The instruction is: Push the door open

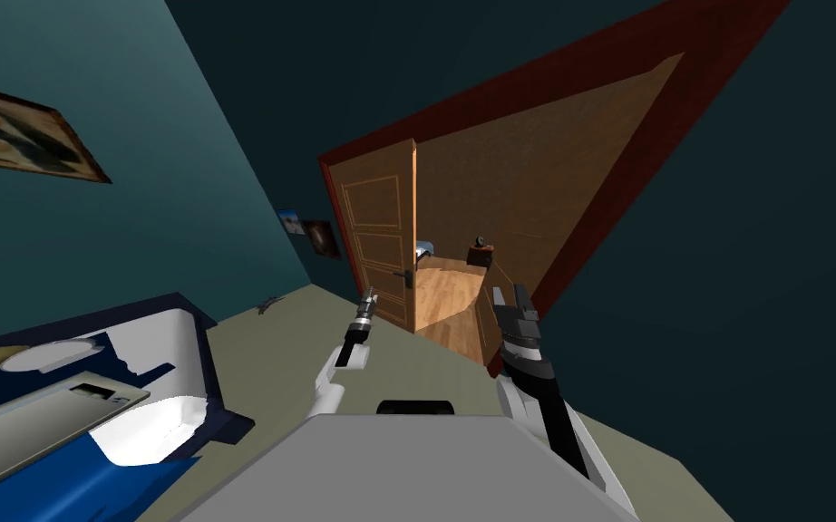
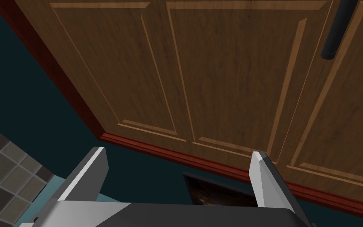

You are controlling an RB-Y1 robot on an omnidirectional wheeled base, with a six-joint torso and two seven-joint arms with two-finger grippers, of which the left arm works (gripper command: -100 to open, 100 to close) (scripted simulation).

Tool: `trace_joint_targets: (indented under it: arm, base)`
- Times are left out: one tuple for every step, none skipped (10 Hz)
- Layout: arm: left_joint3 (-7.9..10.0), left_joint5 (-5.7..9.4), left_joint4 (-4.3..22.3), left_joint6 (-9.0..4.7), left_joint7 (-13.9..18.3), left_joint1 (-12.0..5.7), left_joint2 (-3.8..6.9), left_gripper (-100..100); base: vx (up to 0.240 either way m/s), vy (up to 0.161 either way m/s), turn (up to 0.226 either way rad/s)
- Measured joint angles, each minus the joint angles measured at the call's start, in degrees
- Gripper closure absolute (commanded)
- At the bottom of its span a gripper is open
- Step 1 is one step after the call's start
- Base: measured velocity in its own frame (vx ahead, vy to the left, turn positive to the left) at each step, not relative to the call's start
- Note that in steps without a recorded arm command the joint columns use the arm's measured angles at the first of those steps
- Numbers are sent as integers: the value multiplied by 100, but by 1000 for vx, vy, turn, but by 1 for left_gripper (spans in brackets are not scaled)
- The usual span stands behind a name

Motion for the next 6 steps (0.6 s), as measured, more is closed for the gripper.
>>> trace_joint_targets:
  arm:
    - [-6, -9, 137, 27, 4, -126, 8, -100]
    - [-1, -10, 308, 15, 10, -208, 20, -100]
    - [-11, -26, 475, 6, -3, -330, -5, -100]
    - [-21, -34, 599, -1, -9, -372, -10, -100]
    - [-24, -41, 738, 12, -2, -500, -1, -100]
    - [-10, -39, 955, -8, 4, -612, 13, -100]
  base:
    - [37, 56, -51]
    - [46, 65, -83]
    - [36, 57, -52]
    - [41, 69, -70]
    - [31, 58, -50]
    - [40, 59, -71]
